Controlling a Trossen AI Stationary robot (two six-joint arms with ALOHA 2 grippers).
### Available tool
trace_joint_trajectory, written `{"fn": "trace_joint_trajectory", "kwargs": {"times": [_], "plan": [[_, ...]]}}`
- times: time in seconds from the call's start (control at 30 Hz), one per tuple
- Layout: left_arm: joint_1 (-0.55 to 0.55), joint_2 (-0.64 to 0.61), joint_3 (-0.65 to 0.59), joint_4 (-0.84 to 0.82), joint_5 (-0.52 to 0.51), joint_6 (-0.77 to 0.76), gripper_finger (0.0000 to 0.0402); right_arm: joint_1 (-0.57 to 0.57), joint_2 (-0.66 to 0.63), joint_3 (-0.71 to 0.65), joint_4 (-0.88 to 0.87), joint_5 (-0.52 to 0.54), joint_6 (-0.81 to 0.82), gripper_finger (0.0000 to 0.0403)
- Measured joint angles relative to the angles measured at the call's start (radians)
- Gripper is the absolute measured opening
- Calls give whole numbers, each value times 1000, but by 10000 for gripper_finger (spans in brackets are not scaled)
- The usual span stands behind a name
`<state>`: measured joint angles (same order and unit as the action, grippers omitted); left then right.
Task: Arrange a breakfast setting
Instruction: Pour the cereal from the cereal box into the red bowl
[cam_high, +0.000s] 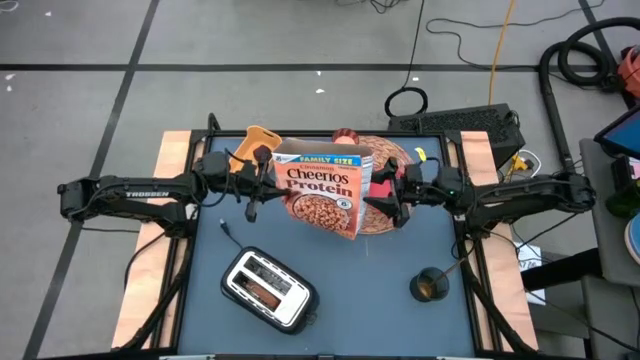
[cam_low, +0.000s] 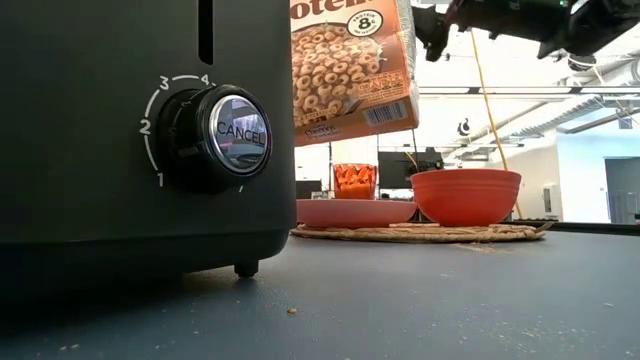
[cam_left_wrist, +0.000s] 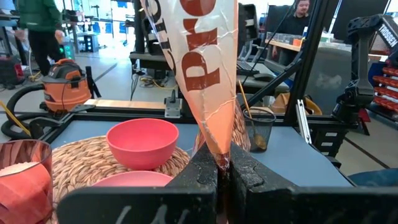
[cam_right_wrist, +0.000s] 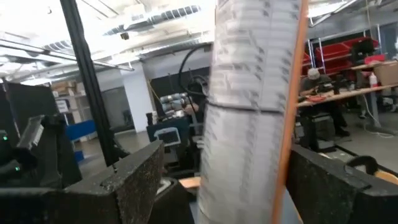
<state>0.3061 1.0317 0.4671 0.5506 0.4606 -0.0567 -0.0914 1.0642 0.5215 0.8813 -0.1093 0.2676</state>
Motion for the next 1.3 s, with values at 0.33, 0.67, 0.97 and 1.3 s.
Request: {"fn": "trace_joint_trajectory", "kwargs": {"times": [0.33,0.67,0.97,1.3], "plan": [[0,0,0,0,0,0,4,0,119,79,36,2,-30,279],[-1,0,2,5,1,2,4,0,130,112,70,5,-79,140],[-1,0,2,3,0,4,4,-1,129,112,73,12,-79,18],[0,0,2,4,0,-11,39,-1,129,111,84,35,-83,2]]}}
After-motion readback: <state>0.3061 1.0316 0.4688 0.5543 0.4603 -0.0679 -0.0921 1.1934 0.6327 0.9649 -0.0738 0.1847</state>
